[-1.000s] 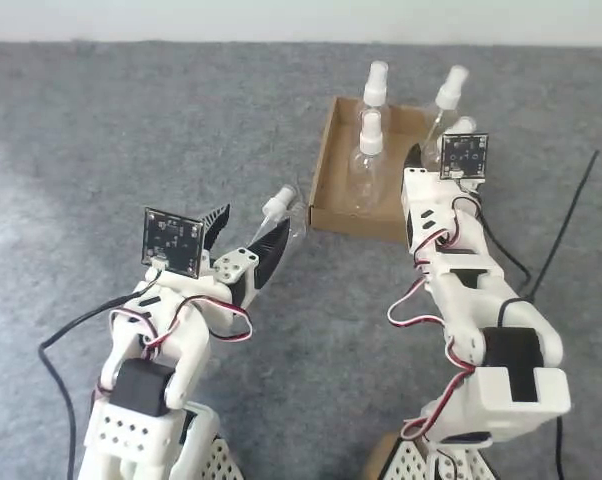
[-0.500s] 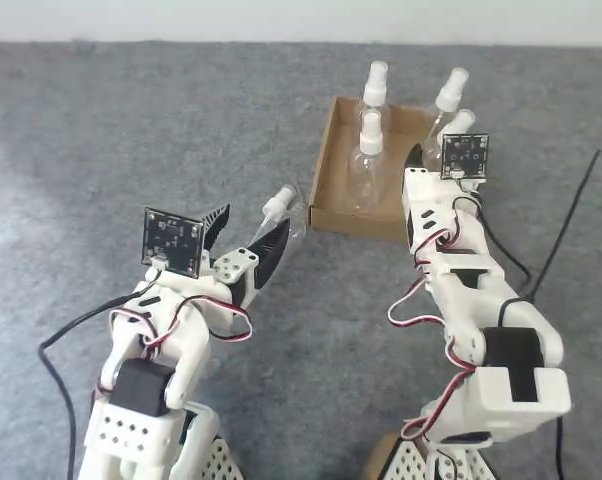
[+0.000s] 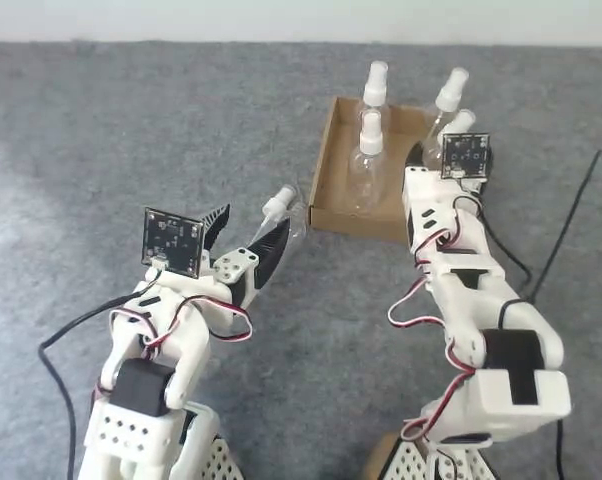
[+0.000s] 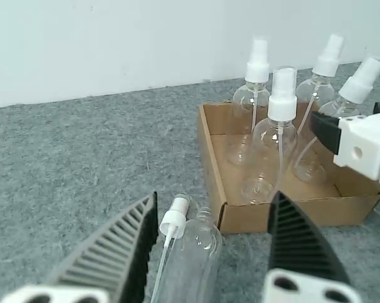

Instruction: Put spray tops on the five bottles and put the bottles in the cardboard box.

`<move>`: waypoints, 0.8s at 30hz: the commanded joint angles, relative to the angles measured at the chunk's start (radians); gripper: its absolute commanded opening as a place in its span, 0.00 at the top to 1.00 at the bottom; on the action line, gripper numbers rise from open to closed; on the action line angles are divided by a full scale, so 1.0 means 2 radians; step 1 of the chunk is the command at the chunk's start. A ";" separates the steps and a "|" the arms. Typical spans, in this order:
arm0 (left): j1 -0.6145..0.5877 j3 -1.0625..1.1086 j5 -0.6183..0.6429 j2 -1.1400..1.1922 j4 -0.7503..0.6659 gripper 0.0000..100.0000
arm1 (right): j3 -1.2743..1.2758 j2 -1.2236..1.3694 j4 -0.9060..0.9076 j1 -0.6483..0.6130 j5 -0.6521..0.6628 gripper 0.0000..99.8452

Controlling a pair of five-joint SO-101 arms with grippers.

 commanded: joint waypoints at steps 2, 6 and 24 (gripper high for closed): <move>0.001 -0.003 -0.003 -0.005 -0.015 0.74 | -0.031 -0.076 0.041 -0.002 0.000 0.66; 0.000 -0.003 -0.004 -0.004 -0.015 0.74 | -0.050 -0.119 0.088 0.001 0.000 0.66; -0.003 -0.004 -0.005 -0.006 -0.016 0.74 | -0.163 -0.337 0.399 -0.018 -0.001 0.66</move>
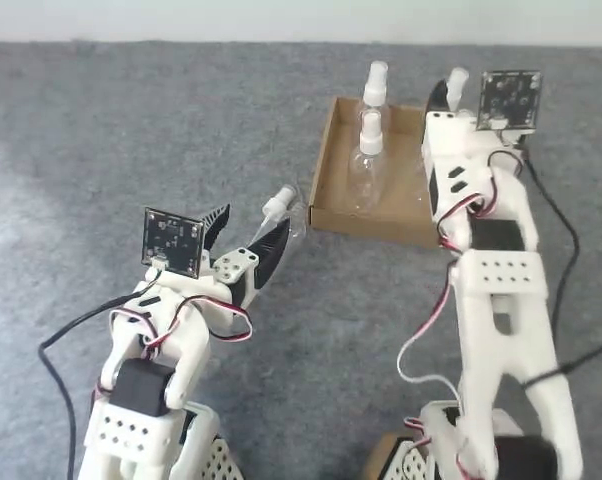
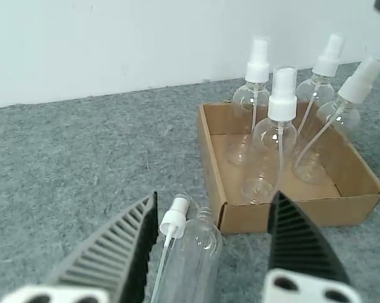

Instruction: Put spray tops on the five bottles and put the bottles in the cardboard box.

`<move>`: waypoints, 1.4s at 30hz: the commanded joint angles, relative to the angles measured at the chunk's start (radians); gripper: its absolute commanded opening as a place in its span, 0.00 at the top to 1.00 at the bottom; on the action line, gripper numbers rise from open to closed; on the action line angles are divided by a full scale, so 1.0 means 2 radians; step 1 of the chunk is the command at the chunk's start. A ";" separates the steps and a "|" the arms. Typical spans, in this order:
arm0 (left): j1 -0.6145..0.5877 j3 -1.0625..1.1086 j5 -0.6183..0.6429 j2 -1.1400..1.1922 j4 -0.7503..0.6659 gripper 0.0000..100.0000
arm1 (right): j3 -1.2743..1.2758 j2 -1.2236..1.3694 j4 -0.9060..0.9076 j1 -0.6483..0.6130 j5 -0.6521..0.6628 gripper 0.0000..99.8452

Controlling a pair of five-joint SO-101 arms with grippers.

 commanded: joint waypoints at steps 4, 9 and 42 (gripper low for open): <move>-0.008 -0.009 -0.009 -0.006 -0.017 0.74 | -0.038 -0.119 0.123 -0.071 -0.001 0.66; -0.093 -0.086 -0.042 0.014 0.039 0.74 | -0.038 -0.148 0.243 -0.185 -0.004 0.66; -0.329 -0.208 -0.178 0.359 0.042 0.74 | -0.041 0.231 0.116 -0.401 -0.198 0.77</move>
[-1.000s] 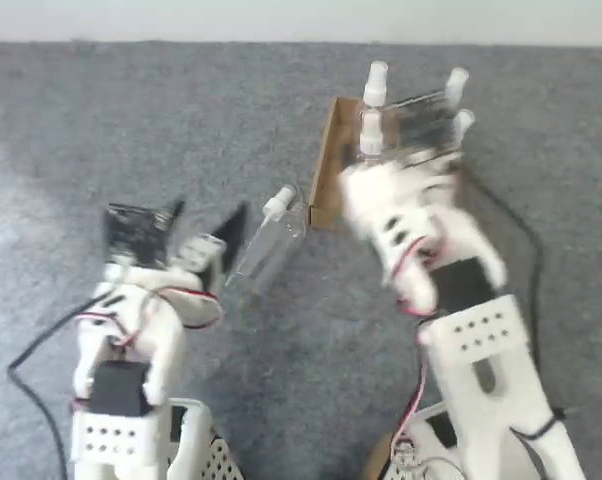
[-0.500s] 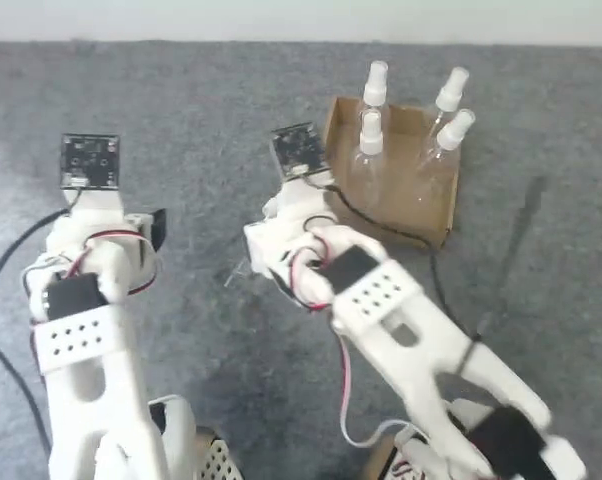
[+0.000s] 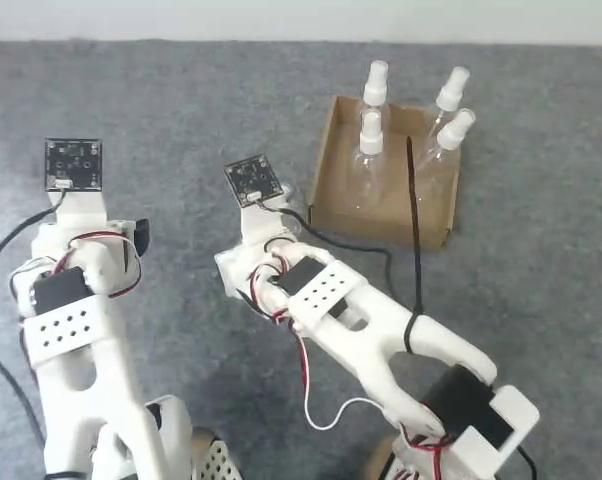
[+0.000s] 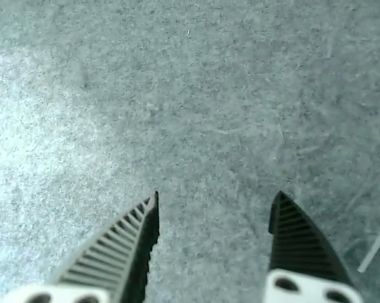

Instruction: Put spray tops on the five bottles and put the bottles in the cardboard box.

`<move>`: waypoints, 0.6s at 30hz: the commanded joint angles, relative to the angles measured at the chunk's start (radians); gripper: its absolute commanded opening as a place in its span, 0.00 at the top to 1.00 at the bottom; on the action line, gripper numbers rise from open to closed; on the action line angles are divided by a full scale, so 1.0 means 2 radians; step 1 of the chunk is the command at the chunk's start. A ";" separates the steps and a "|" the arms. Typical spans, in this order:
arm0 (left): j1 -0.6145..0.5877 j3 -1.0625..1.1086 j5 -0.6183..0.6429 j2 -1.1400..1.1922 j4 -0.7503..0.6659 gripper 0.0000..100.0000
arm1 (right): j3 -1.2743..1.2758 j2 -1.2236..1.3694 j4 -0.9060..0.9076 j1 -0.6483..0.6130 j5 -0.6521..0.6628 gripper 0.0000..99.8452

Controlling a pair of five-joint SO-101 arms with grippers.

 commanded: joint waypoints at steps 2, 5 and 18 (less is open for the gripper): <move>0.000 -0.023 -0.003 0.001 -0.015 0.74 | -0.023 0.010 -0.009 -0.003 -0.006 0.77; 0.000 -0.023 -0.003 0.001 -0.015 0.74 | -0.023 0.023 -0.004 -0.003 -0.012 0.77; 0.001 -0.023 -0.002 -0.002 -0.015 0.74 | -0.023 0.025 0.013 -0.003 -0.160 0.77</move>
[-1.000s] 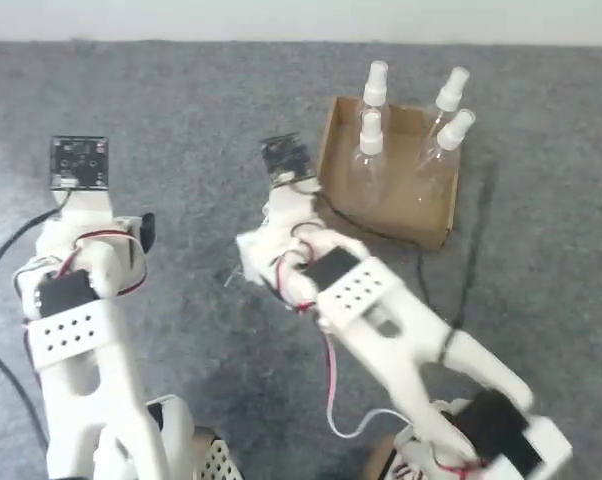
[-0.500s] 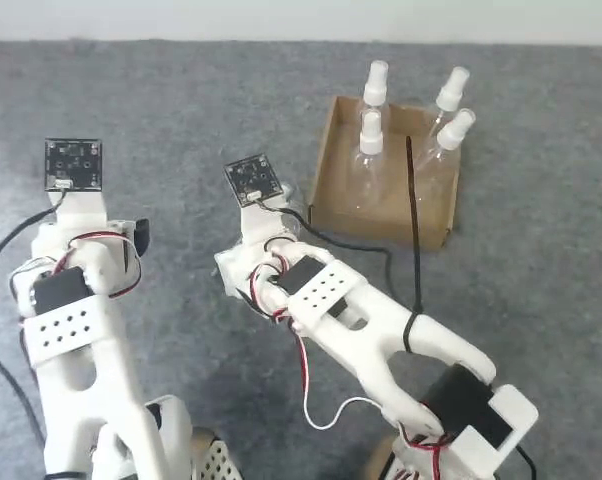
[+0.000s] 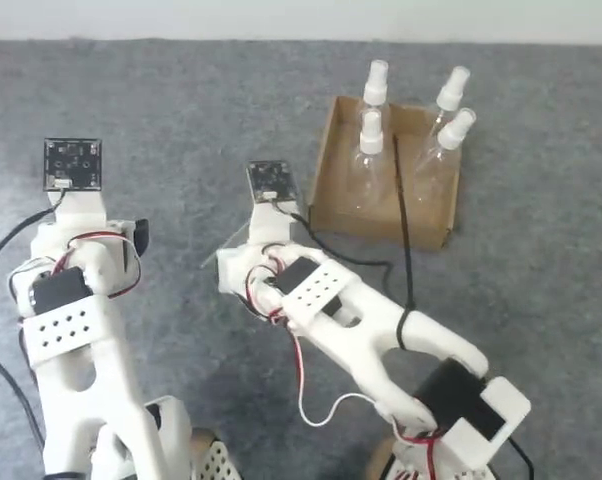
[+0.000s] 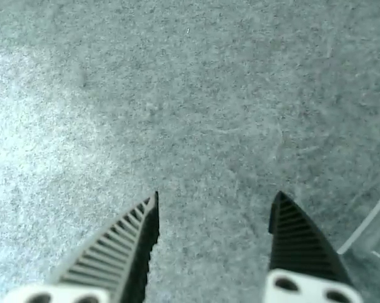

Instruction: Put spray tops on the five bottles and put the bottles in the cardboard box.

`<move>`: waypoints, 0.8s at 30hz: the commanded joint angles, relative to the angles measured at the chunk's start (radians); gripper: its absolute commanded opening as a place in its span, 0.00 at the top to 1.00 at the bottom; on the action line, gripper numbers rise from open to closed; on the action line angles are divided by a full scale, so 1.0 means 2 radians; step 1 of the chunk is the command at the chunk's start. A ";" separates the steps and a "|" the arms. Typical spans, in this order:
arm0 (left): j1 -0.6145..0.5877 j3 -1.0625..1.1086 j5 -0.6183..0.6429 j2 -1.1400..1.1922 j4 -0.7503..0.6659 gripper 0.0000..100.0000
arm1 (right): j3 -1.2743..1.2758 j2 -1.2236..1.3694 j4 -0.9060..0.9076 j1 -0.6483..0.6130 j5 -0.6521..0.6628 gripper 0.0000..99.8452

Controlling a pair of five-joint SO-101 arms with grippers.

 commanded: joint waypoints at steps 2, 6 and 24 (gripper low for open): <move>0.001 -0.023 -0.002 -0.002 -0.015 0.74 | -0.012 -0.003 0.006 0.000 -0.024 0.77; 0.001 -0.023 -0.002 -0.002 -0.015 0.74 | -0.012 0.001 0.002 0.000 -0.025 0.77; 0.012 -0.029 -0.003 -0.002 -0.014 0.74 | -0.041 -0.001 -0.056 0.003 -0.050 0.76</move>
